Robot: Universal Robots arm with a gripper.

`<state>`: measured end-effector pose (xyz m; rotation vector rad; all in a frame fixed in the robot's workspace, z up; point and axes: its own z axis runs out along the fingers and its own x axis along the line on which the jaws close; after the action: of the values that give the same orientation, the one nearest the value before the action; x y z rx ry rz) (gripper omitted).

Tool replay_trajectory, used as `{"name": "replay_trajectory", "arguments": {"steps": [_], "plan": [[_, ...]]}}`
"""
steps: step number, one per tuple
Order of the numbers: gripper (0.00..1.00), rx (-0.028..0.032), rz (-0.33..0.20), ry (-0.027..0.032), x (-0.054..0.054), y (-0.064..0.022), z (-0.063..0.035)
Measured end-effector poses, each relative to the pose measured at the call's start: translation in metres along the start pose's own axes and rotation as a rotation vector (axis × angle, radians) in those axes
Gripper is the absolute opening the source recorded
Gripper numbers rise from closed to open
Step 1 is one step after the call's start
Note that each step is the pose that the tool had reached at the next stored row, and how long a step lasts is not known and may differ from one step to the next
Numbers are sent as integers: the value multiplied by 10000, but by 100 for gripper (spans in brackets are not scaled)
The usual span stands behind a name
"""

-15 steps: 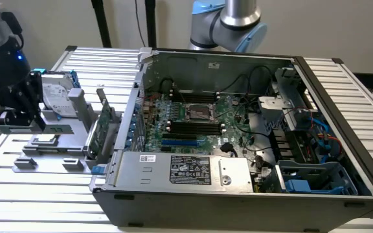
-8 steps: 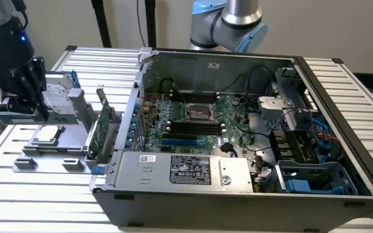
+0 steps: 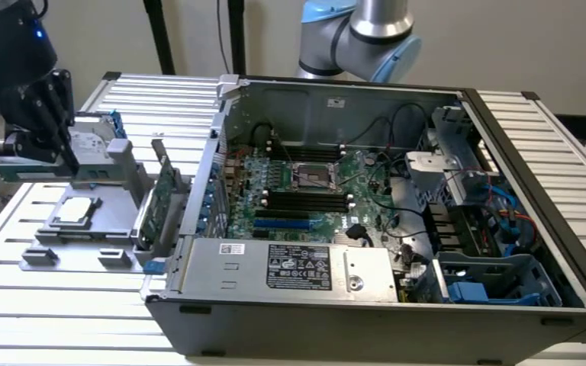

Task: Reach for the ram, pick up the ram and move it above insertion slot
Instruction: 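Pick up the ram and move it above insertion slot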

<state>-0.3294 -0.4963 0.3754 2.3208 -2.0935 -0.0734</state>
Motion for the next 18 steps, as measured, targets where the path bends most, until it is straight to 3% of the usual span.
{"name": "replay_trajectory", "arguments": {"steps": [4, 9, 18], "plan": [[13, -54, -116, -83, 3, -57, -97], [13, -27, -138, -407, 2, -165, -108], [13, 24, -161, -877, -11, -383, -117]]}}
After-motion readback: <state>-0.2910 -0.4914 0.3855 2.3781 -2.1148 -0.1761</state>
